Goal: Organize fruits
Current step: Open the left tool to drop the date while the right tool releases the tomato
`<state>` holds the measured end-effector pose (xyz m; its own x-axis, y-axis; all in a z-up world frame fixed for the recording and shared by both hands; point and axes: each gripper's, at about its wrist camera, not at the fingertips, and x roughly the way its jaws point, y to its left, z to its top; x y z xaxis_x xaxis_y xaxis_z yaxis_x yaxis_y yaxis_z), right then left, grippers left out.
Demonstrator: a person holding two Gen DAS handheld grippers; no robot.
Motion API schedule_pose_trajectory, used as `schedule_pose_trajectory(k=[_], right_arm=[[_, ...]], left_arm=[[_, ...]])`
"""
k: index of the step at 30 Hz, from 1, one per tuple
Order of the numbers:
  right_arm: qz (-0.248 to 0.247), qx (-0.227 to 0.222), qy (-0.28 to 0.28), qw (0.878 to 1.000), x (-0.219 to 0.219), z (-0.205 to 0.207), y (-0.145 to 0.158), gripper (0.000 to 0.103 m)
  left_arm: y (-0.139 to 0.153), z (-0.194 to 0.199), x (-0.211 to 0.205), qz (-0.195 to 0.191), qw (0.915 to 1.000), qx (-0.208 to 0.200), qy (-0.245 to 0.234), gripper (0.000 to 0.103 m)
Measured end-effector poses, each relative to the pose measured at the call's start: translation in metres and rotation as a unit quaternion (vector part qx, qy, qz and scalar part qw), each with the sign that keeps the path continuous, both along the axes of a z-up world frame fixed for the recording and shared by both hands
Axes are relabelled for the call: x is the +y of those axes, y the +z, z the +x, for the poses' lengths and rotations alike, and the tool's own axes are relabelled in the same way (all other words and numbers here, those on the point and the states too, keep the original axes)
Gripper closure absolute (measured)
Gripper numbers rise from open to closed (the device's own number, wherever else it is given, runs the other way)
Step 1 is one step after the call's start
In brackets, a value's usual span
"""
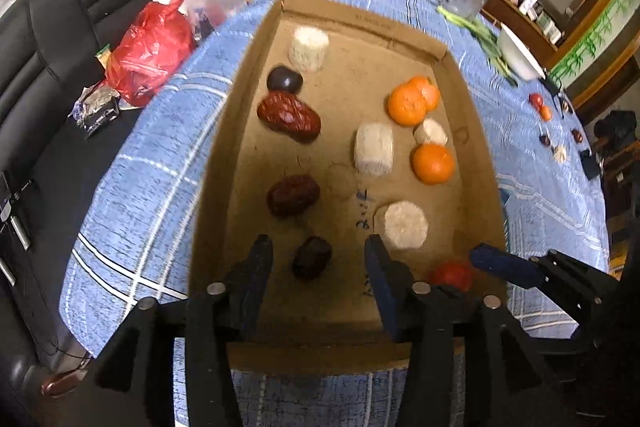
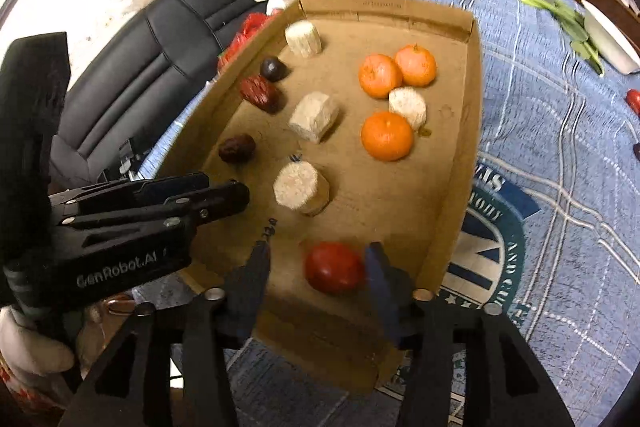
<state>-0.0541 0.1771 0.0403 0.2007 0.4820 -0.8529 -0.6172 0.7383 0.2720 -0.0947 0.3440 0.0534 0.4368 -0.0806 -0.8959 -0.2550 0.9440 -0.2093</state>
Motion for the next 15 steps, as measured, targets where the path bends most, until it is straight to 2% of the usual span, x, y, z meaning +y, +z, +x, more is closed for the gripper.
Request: schedule_pose_trajectory(k=[2,5,9,11,15], right_arm=[[0.004,-0.012,-0.004,1.0,-0.005,-0.001,0.009,0.044],[0.012,-0.024,-0.019,0.999,-0.018,-0.001,0.019,0.04],[0.018,-0.033,-0.048,0.998,-0.04,0.003,0.028,0.039],[0.02,-0.033,-0.063,0.997,-0.051,0.006,0.03,0.038],[0.023,-0.035,-0.092,0.995,-0.073,0.01,0.035,0.037]], left_arm=[[0.007,0.001,0.002,-0.003,0.9999,-0.006,0.01,0.049],[0.018,0.003,0.0,-0.003,0.9998,-0.014,0.014,0.048],[0.038,0.004,-0.015,0.017,0.9993,-0.032,0.0,0.047],[0.049,0.005,-0.028,0.034,0.9984,-0.044,-0.013,0.045],[0.074,0.006,-0.061,0.093,0.9923,-0.068,-0.046,0.039]])
